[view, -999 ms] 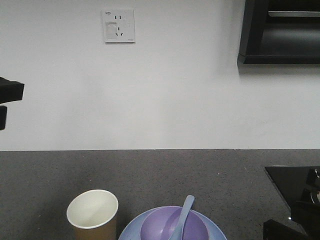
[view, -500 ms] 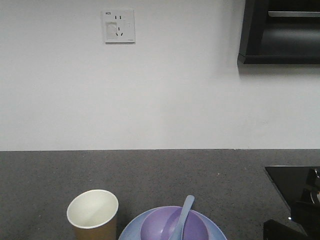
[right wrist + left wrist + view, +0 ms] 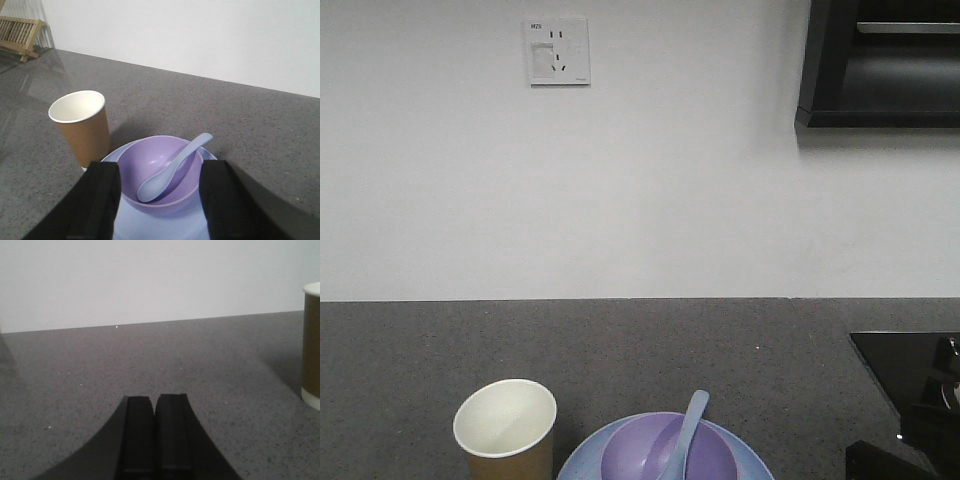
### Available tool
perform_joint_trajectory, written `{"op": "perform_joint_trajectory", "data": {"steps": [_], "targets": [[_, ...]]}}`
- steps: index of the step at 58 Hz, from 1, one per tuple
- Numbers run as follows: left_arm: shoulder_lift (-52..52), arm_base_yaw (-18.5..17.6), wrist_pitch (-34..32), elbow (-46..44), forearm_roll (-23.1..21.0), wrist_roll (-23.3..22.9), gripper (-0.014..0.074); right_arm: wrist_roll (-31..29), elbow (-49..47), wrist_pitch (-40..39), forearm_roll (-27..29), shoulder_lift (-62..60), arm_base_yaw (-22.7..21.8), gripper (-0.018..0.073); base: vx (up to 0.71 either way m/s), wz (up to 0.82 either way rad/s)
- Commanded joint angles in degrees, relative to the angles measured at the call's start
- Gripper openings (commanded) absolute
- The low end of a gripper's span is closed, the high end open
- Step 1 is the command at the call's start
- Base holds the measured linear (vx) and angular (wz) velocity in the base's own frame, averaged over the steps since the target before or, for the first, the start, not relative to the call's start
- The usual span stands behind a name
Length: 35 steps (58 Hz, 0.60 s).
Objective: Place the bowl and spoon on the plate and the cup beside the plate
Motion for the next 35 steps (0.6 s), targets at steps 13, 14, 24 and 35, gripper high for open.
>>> {"op": "perform_joint_trajectory", "data": {"steps": [13, 14, 24, 35], "targets": [[-0.2, -0.4, -2.4, 1.5, -0.6, -0.6, -0.0006, -0.6, -1.6, -3.4, 1.0, 0.3, -0.3, 0.0424, 0.00, 0.00], [-0.2, -0.4, -2.4, 1.5, -0.6, -0.6, -0.0006, -0.6, -1.6, -3.4, 1.0, 0.3, -0.3, 0.0424, 0.00, 0.00], [-0.2, -0.4, -2.4, 1.5, -0.6, -0.6, -0.0006, -0.6, -1.6, -3.4, 1.0, 0.3, -0.3, 0.0424, 0.00, 0.00], [-0.2, -0.4, -2.4, 1.5, -0.6, -0.6, -0.0006, -0.6, -1.6, -3.4, 1.0, 0.3, -0.3, 0.0424, 0.00, 0.00]]}}
